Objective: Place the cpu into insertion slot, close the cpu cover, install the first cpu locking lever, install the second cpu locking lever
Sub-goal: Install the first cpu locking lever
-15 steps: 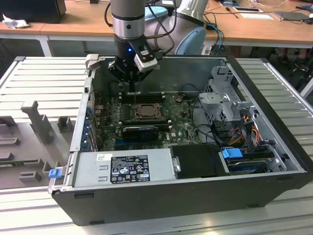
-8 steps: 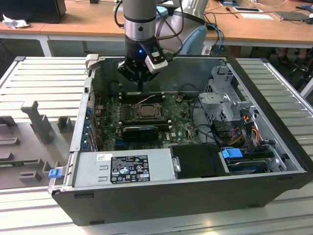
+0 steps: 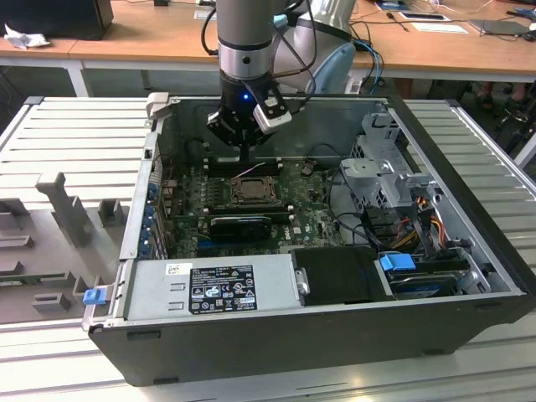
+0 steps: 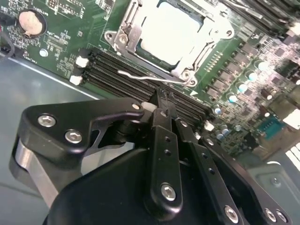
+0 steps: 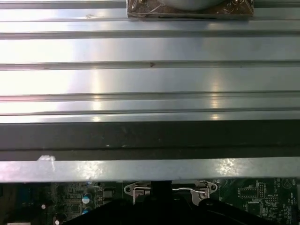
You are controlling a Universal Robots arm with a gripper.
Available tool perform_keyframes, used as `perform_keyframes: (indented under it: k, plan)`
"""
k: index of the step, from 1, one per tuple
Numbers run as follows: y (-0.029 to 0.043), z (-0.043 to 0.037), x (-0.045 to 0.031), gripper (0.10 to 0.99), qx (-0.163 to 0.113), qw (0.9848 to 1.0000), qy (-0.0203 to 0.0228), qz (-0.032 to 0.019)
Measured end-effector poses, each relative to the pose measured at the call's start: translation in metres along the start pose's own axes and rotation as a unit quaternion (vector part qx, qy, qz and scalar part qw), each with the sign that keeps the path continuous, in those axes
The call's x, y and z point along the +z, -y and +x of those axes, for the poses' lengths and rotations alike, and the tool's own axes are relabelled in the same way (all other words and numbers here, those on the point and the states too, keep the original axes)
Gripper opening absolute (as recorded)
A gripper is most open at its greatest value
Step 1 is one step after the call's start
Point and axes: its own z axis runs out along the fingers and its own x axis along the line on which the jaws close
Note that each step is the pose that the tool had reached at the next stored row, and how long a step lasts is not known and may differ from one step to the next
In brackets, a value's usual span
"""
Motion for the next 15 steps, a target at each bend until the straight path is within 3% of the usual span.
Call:
perform_keyframes:
  k: [7, 15]
  plan:
    - [-0.0006, -0.0074, 0.0099, 0.106, -0.011, 0.9999, -0.0006, 0.0]
    - [-0.0022, -0.0159, 0.0144, 0.106, -0.011, 0.9999, -0.0006, 0.0001]
